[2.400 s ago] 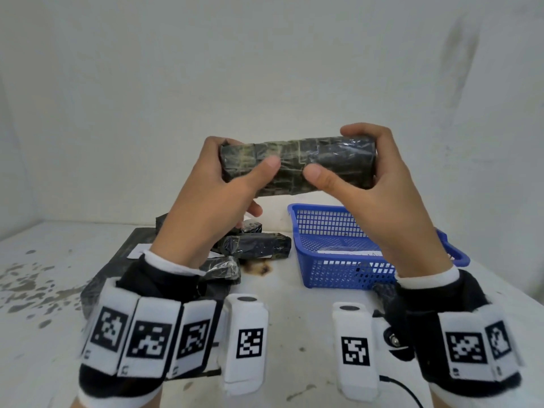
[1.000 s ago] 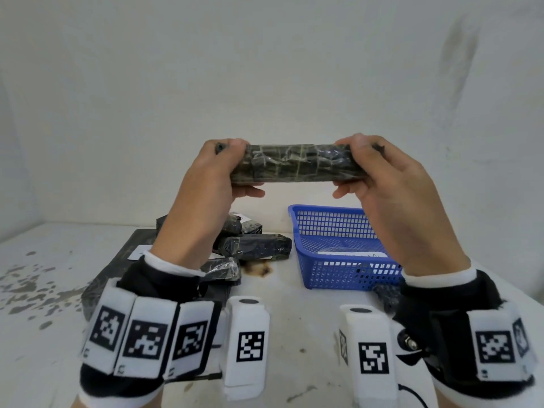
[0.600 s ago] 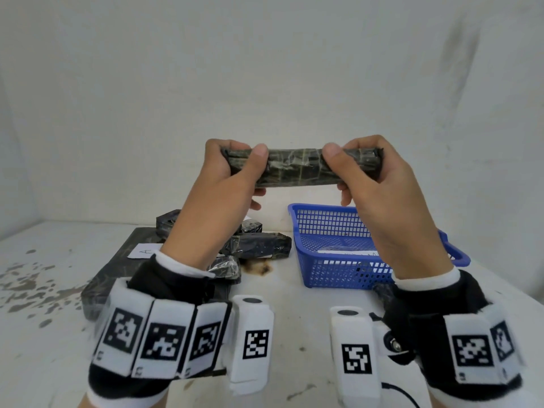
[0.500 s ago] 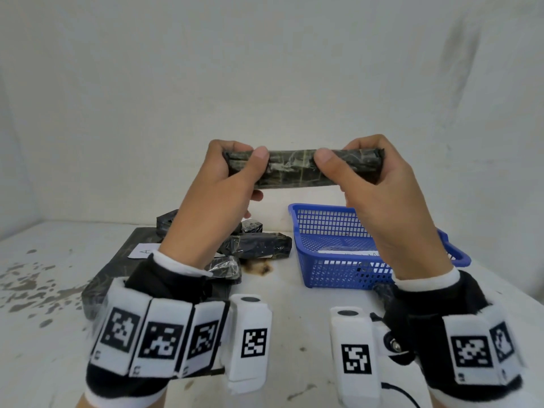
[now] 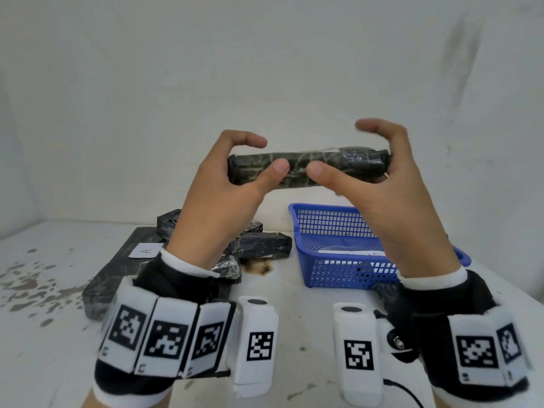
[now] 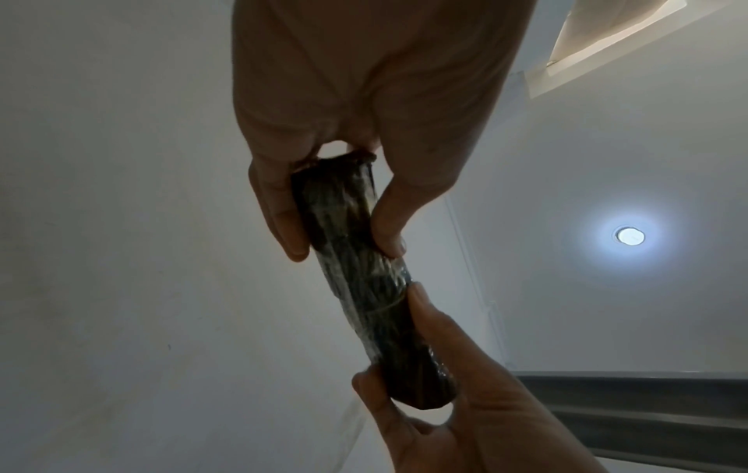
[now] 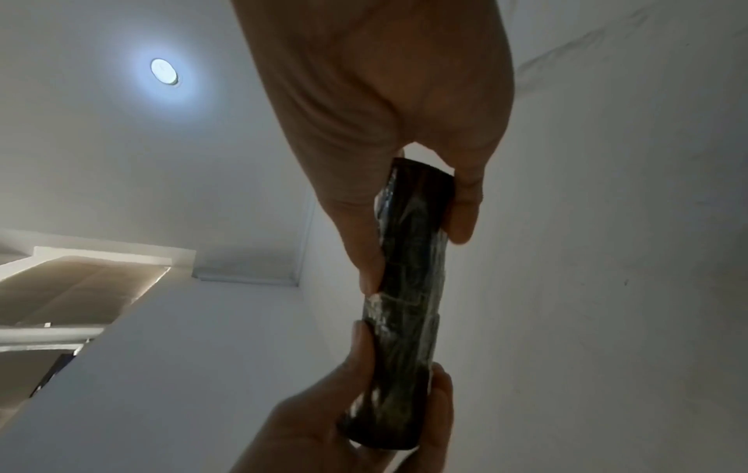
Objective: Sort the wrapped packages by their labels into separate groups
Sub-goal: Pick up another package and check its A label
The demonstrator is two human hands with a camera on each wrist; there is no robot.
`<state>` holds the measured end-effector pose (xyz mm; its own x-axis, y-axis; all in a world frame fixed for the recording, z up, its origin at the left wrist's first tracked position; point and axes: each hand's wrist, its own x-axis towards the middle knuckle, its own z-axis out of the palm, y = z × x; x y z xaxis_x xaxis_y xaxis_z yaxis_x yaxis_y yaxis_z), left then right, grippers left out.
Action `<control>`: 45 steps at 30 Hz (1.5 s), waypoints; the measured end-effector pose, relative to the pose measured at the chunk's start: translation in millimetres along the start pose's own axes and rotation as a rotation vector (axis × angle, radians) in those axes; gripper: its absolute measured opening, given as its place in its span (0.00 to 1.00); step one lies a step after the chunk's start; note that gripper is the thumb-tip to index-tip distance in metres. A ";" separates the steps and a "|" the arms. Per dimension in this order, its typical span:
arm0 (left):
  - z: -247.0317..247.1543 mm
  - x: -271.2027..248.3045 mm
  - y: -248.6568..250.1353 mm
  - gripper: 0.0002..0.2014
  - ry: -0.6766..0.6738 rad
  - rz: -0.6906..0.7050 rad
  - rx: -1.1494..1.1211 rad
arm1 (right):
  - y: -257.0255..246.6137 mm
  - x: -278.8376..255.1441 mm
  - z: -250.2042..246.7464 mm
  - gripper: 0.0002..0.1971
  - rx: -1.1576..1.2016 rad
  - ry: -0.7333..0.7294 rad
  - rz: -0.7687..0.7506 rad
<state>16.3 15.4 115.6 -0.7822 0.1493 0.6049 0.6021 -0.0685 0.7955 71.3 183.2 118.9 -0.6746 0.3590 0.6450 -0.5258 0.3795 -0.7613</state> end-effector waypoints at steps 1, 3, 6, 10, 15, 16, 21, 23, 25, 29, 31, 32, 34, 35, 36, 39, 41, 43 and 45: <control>-0.8 -0.2 0.1 0.18 -0.005 0.008 0.006 | 0.0 0.4 -1.2 0.36 0.032 0.006 0.004; -1.2 -0.5 0.2 0.23 -0.019 0.025 -0.006 | -0.8 1.4 -3.1 0.38 0.069 0.018 0.012; -1.1 0.7 0.4 0.20 -0.025 -0.025 -0.030 | -2.7 2.4 -2.6 0.31 0.102 -0.008 0.039; -2.4 3.3 0.3 0.15 0.016 -0.037 -0.105 | 1.8 6.1 -6.2 0.27 0.144 -0.029 0.039; -4.9 6.3 -2.7 0.18 0.001 -0.079 -0.124 | 6.1 9.4 -8.2 0.20 0.139 -0.048 0.030; -5.3 6.7 -3.2 0.17 0.002 -0.088 -0.136 | 5.5 9.2 -8.5 0.18 0.134 -0.051 0.029; -6.0 9.5 -4.9 0.08 0.032 -0.086 -0.149 | 0.7 6.5 -10.2 0.10 0.122 -0.048 0.009; -5.8 9.2 -5.2 0.06 0.036 -0.076 -0.128 | 0.3 4.5 -8.8 0.09 0.096 -0.058 0.001; -5.4 8.1 -5.0 0.04 0.024 -0.062 -0.101 | 1.1 3.0 -6.9 0.07 0.064 -0.069 -0.024; -4.9 4.5 -1.5 0.05 -0.006 -0.067 -0.061 | 1.6 2.0 -3.9 0.05 0.031 -0.086 -0.042; -4.9 3.1 -0.2 0.06 -0.009 -0.062 -0.051 | 2.3 2.2 -2.6 0.03 0.029 -0.082 -0.041; -4.9 2.7 0.0 0.08 -0.005 -0.061 -0.042 | 2.8 2.3 -1.8 0.03 0.029 -0.079 -0.040; -4.8 2.2 0.4 0.13 0.001 -0.059 -0.018 | 3.3 2.3 0.1 0.05 0.029 -0.076 -0.040; -4.5 2.2 0.3 0.15 0.003 -0.059 -0.016 | 3.0 2.0 0.9 0.07 0.030 -0.074 -0.042; -4.1 2.1 0.5 0.17 0.004 -0.061 -0.023 | 2.9 1.7 1.0 0.08 0.029 -0.074 -0.044; -3.9 2.6 0.9 0.23 0.021 -0.074 -0.044 | 1.4 0.5 0.7 0.14 0.018 -0.086 -0.052; -5.4 3.1 1.6 0.24 0.021 -0.080 -0.056 | 0.4 0.1 0.0 0.19 -0.002 -0.089 -0.059; -5.8 2.5 2.5 0.22 0.009 -0.089 -0.052 | -0.1 -0.2 -1.0 0.20 -0.025 -0.088 -0.057; -5.3 1.4 3.2 0.20 0.007 -0.084 -0.030 | -0.2 -0.4 -0.6 0.22 -0.038 -0.085 -0.061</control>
<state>16.3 10.1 119.2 -0.8307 0.1488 0.5365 0.5298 -0.0852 0.8439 72.0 183.5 118.9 -0.6846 0.2610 0.6806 -0.5481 0.4313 -0.7167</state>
